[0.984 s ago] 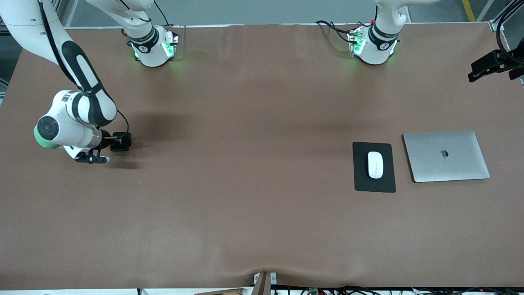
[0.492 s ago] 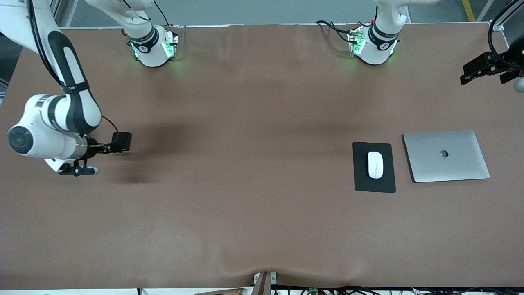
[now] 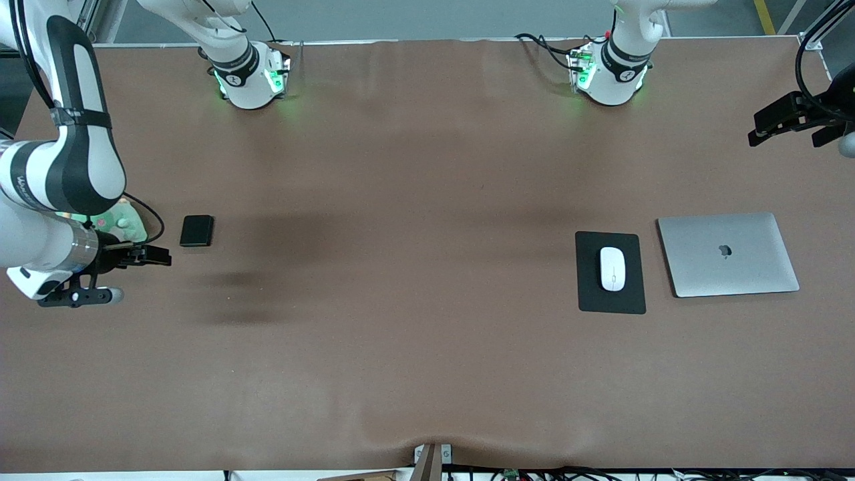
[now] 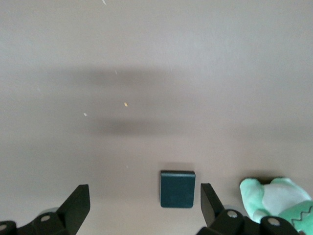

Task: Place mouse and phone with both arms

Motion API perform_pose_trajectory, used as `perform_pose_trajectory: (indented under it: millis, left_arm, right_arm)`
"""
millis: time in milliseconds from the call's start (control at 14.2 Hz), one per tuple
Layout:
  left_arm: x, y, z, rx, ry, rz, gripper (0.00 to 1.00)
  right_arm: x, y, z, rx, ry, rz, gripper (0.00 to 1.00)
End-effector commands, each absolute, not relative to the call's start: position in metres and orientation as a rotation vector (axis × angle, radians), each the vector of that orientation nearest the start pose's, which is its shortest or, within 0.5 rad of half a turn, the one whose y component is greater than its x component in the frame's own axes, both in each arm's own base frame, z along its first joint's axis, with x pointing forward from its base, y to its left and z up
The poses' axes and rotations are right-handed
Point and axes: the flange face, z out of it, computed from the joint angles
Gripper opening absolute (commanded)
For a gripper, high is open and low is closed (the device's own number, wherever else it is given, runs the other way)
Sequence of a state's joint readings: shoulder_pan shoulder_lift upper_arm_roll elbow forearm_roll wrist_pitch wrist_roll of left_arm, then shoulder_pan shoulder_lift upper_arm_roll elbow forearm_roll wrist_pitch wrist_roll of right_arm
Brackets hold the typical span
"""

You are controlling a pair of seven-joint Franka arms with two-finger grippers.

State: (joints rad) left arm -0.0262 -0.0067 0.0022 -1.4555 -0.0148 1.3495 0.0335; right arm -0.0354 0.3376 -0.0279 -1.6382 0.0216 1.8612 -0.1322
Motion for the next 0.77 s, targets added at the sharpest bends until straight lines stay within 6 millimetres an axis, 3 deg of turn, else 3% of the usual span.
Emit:
perform_pose_trajectory:
  millis: [0,141,422,562,703]
  left_arm:
    - [0.528,-0.015,0.661,-3.132,0.153,0.154,1.0]
    - [0.53,-0.016,0.66,-3.122,0.152,0.154,1.0]
    - [0.529,-0.019,0.662,-3.116,0.155,0.146,1.0]
    - [0.529,-0.02,0.662,-3.117,0.156,0.146,1.0]
    - [0.529,-0.021,0.663,-3.117,0.158,0.144,1.0]
  right_arm:
    - [0.657,-0.013,0.457,-3.135,-0.16,0.075,1.0]
    - [0.661,-0.014,0.481,-3.133,-0.161,0.014,1.0]
    - [0.657,-0.015,0.569,-3.089,-0.144,-0.059,1.0]
    - [0.647,-0.019,0.577,-3.044,-0.127,0.007,1.0]
    - [0.63,-0.015,0.603,-3.016,-0.137,0.013,1.0]
